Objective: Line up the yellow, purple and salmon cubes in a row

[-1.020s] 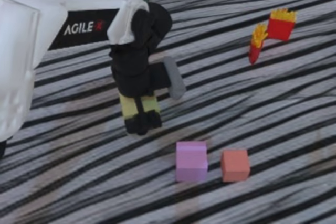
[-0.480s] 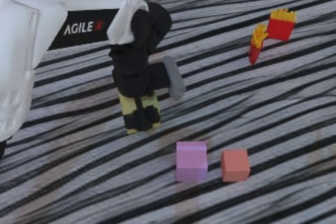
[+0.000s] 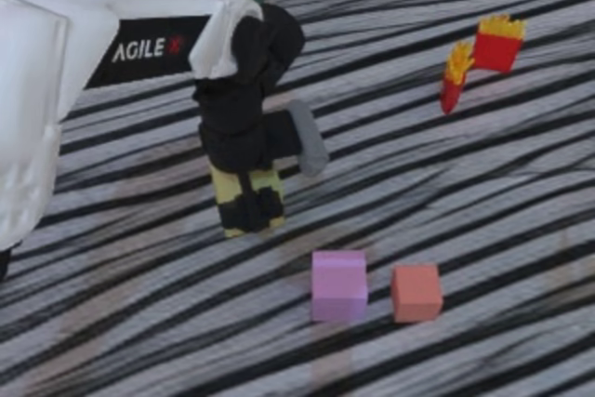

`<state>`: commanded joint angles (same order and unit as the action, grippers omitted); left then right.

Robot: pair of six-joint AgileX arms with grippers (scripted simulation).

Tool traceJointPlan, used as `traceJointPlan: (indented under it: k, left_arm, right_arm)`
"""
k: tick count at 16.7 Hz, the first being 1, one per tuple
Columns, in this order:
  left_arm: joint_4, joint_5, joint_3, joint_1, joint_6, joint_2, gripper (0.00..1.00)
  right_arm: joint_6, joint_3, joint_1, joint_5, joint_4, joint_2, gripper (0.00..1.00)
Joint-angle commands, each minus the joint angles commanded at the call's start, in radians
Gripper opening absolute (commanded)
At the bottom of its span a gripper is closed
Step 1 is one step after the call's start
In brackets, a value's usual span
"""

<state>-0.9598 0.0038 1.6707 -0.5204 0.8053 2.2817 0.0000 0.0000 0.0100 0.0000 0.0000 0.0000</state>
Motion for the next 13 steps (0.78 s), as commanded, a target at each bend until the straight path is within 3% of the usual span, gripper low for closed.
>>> traceJointPlan:
  k: [13]
  left_arm:
    - [-0.244,0.004,0.169,0.015,-0.004,-0.079,0.0]
  right_arm:
    - [0.0,0.0,0.0,0.0,0.0,0.0,1.0]
